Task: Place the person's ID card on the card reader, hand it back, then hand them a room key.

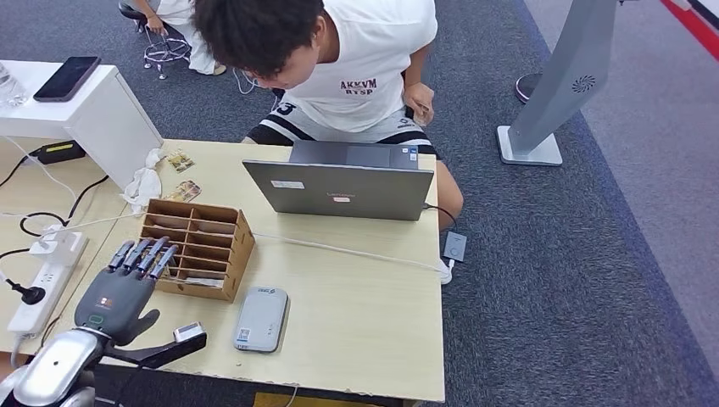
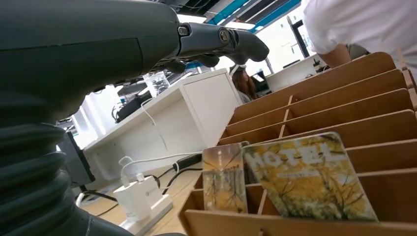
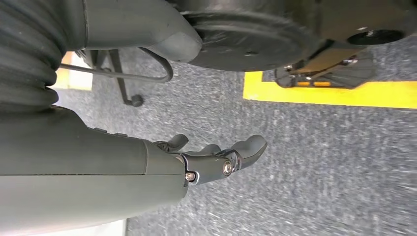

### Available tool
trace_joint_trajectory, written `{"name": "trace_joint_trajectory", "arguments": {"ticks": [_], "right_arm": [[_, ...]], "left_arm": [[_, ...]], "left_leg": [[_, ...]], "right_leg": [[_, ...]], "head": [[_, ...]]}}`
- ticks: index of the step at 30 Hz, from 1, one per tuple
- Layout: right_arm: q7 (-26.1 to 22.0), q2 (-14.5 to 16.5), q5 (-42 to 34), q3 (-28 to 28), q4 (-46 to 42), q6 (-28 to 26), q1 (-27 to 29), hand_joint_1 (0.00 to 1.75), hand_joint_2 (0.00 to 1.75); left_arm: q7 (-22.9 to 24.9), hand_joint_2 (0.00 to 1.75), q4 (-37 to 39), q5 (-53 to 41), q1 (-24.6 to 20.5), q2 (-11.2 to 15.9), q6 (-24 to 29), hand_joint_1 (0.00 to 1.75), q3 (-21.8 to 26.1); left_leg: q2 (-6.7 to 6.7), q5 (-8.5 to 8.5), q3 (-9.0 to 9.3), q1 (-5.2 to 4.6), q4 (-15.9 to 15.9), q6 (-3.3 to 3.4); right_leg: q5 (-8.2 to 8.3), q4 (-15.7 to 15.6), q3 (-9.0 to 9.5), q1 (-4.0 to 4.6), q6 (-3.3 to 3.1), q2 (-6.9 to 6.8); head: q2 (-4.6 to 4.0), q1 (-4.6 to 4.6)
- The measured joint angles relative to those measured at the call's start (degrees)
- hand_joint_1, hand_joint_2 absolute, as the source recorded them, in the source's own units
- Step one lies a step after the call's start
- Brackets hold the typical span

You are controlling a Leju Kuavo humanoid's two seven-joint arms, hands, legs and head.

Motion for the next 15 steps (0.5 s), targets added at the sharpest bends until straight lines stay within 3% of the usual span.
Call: {"name": "trace_joint_trajectory", "arguments": {"ticks": [8, 15], "right_arm": [[-2.21, 2.4, 7.42, -6.13, 2.05, 3.51, -2.18, 0.0, 1.75], [-2.54, 3.97, 10.98, -9.89, 2.87, 4.83, -2.76, 0.0, 1.75]], "left_arm": [[0.22, 1.75, 10.95, -0.73, -12.47, -3.21, -1.16, 0.0, -6.79], [0.79, 1.75, 15.98, 0.11, -16.66, -4.52, -0.72, 0.0, -9.13]], "left_leg": [[0.04, 0.1, -0.02, 0.0, 0.01, -0.03], [0.15, 0.09, -0.02, 0.0, 0.01, -0.03]], "right_leg": [[0.13, 0.01, 0.03, 0.0, -0.07, 0.06], [0.13, 0.01, -0.02, 0.0, -0.08, 0.16]], "head": [[-0.01, 0.0], [-0.01, 0.0]]}}
